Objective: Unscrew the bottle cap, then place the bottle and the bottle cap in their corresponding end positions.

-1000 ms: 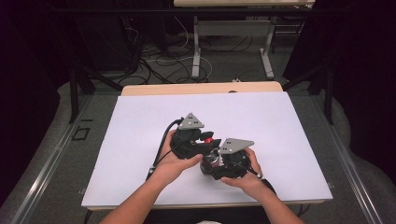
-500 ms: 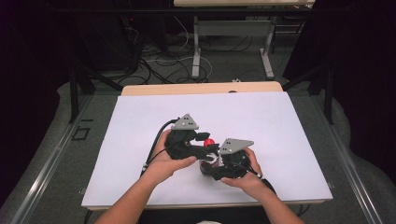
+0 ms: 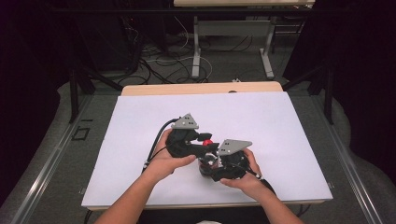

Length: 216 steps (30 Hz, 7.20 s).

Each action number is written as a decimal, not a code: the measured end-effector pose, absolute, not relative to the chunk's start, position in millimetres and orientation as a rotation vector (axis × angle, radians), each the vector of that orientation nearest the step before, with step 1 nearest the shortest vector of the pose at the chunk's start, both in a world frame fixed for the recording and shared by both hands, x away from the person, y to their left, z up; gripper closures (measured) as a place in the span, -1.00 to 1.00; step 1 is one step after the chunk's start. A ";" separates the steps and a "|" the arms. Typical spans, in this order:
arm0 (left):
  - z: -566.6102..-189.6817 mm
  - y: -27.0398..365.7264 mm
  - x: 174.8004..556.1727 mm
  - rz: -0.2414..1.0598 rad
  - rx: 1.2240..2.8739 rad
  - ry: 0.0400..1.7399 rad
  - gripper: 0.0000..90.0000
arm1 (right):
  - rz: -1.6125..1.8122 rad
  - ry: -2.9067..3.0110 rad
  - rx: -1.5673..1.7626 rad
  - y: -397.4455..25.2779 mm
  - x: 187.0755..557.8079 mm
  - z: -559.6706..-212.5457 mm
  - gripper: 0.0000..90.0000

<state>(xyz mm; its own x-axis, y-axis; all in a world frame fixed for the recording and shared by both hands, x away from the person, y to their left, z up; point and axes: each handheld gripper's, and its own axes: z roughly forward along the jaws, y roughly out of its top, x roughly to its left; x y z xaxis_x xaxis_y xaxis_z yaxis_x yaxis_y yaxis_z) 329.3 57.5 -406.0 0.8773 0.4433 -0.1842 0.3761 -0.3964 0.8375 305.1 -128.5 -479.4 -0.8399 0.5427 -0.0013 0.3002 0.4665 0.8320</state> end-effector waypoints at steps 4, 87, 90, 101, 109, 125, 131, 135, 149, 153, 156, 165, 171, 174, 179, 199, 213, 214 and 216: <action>-404.2 53.8 327.5 0.103 2.051 0.588 0.34 | 1.311 2.454 0.733 -128.8 304.9 -479.3 -0.34; -439.2 164.0 348.0 0.290 1.796 1.120 0.36 | 1.258 2.158 1.065 -164.2 381.8 -468.0 -0.34; -440.2 164.8 345.6 0.287 1.799 1.126 0.36 | 1.239 2.147 1.077 -160.1 395.0 -467.1 -0.34; -437.9 170.9 342.8 0.300 1.783 1.132 0.36 | 1.218 2.140 1.058 -141.4 419.2 -471.5 -0.34; -435.7 169.8 342.0 0.295 1.784 1.125 0.36 | 1.213 2.146 1.054 -126.2 430.5 -477.0 -0.34; -440.7 170.9 340.3 0.281 1.769 1.139 0.36 | 1.215 2.143 1.115 -107.4 452.0 -501.6 -0.34; -441.4 172.1 340.7 0.283 1.770 1.146 0.36 | 1.234 2.145 1.118 -107.4 451.0 -507.6 -0.34; -441.2 171.3 340.4 0.282 1.775 1.143 0.36 | 1.229 2.154 1.099 -106.0 449.8 -511.6 -0.35; -441.3 173.6 339.5 0.296 1.772 1.144 0.36 | 1.264 2.147 1.065 -106.9 448.7 -522.9 -0.39; -442.9 173.7 340.4 0.287 1.776 1.151 0.36 | 1.248 2.170 1.074 -107.9 449.8 -524.8 -0.51; -444.4 173.3 341.0 0.286 1.772 1.158 0.36 | 1.227 2.202 1.119 -109.0 450.1 -529.0 -0.61; -449.8 170.9 343.5 0.277 1.786 1.168 0.36 | 1.116 2.250 1.166 -113.0 443.6 -537.3 -0.67; -455.8 166.6 345.9 0.277 1.818 1.164 0.36 | 1.094 2.279 1.189 -124.6 428.3 -534.2 -0.85; -459.7 161.6 346.8 0.267 1.836 1.168 0.36 | 1.076 2.289 1.172 -128.8 422.4 -532.9 -0.95; -467.7 151.2 348.5 0.254 1.878 1.151 0.36 | 1.010 2.303 1.137 -141.0 405.2 -528.5 -1.00; -518.3 80.2 359.5 0.209 1.984 1.020 0.36 | 1.062 2.172 1.232 -201.6 365.5 -512.6 -1.00; -552.8 44.1 353.0 0.208 2.062 0.903 0.36 | 1.058 2.172 1.257 -208.3 365.3 -518.7 -1.00; -554.6 42.4 352.7 0.220 2.064 0.897 0.35 | 1.054 2.173 1.257 -208.6 365.1 -518.5 -1.00; -557.6 40.3 353.4 0.212 2.071 0.881 0.35 | 1.060 2.174 1.262 -208.1 365.2 -519.3 -1.00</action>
<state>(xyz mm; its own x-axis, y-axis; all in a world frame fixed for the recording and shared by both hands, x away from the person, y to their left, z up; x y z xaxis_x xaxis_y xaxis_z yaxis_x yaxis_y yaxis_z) 353.4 40.3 -557.6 0.7372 0.6564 -0.1604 0.5120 -0.3878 0.7665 365.2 -208.1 -519.3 -0.5057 0.8624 0.0244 0.5504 0.3007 0.7789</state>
